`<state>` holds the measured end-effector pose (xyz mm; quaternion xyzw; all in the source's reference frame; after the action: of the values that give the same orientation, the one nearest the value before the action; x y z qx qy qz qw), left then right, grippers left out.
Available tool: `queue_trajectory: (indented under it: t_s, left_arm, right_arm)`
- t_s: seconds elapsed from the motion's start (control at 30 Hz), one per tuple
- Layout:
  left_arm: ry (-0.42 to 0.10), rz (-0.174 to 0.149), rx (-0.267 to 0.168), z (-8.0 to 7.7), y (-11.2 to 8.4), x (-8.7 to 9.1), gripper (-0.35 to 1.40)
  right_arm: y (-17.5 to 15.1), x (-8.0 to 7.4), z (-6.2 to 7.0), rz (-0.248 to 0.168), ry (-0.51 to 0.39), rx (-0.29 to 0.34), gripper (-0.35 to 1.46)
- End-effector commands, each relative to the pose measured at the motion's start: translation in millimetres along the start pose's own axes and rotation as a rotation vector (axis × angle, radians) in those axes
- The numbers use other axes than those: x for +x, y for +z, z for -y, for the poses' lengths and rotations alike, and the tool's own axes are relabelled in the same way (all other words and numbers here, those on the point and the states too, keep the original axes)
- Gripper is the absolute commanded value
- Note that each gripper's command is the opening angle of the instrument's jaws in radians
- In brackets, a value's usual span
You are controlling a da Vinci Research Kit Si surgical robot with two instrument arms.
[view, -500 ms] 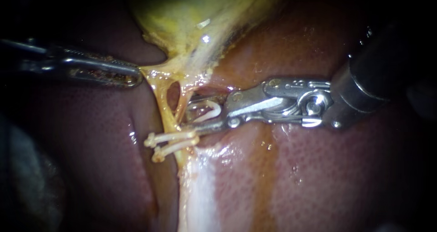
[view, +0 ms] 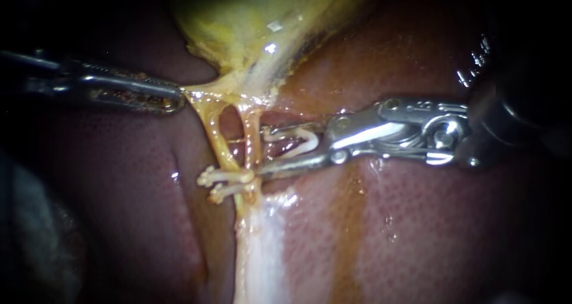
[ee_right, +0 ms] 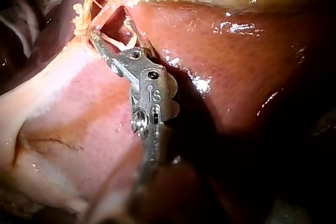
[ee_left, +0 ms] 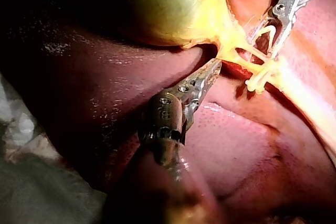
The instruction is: Clipping third clip left tube
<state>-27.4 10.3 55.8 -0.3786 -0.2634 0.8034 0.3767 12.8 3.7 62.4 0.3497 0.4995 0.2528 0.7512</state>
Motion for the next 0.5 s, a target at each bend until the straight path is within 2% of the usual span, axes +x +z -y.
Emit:
queue_trajectory:
  t_s: [0.03,0.17,0.3,0.5]
  left_arm:
    - [0.000,0.000,0.000,0.0,0.0,0.0,-0.35]
    - [0.000,0.000,0.000,0.0,0.0,0.0,-0.35]
    - [0.000,0.000,0.000,0.1,0.0,0.0,-0.35]
    - [0.001,0.000,0.000,0.1,0.1,-0.1,-0.35]
  right_arm:
    - [-0.2,0.2,0.3,-0.006,0.006,0.004,0.44]
    - [-1.1,1.2,1.5,-0.034,0.039,0.032,0.46]
    - [-1.4,2.5,3.0,-0.065,0.072,0.085,0.46]
    - [-0.2,3.4,4.7,-0.083,0.086,0.116,0.46]
